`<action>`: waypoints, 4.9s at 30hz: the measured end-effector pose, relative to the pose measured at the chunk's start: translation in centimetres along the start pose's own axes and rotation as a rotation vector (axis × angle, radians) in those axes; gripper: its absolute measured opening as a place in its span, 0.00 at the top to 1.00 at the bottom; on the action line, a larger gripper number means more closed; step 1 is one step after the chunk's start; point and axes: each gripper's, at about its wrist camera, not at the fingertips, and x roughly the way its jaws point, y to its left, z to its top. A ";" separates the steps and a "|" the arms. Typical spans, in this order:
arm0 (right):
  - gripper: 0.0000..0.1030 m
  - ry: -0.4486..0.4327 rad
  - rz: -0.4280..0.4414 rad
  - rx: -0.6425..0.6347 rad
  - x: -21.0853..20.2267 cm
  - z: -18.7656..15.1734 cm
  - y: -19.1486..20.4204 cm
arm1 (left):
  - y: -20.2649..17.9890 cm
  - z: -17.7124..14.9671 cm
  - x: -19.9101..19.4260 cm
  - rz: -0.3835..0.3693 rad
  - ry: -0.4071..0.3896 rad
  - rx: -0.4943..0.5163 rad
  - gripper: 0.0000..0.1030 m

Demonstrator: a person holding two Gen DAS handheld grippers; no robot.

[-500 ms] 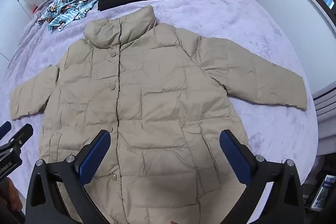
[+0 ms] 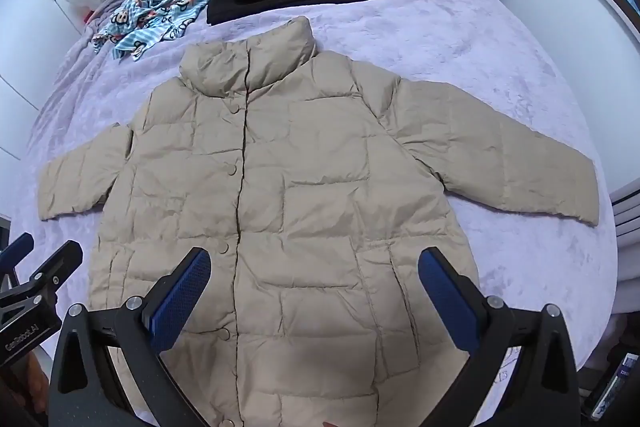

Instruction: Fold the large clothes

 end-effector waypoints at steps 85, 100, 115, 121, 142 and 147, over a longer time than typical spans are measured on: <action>0.00 -0.009 0.021 -0.030 1.3 0.2 0.1 | -1.6 0.0 0.4 0.015 0.035 0.005 0.00; 0.00 -0.016 0.017 -0.041 1.2 0.2 0.5 | -0.9 -0.4 0.1 0.021 0.036 -0.012 0.00; 0.00 -0.015 0.012 -0.040 1.2 0.2 0.8 | -0.6 -0.5 0.1 0.016 0.034 -0.012 0.00; 0.00 -0.008 0.006 -0.039 1.3 0.2 1.0 | -0.3 -0.3 0.7 -0.006 0.044 -0.009 0.00; 0.00 0.047 0.143 0.098 4.9 -2.6 6.1 | 15.5 -0.2 9.4 -0.213 0.070 -0.215 0.00; 0.00 0.114 0.154 0.051 7.5 -3.2 11.3 | 24.0 -0.5 14.0 -0.231 0.038 -0.374 0.00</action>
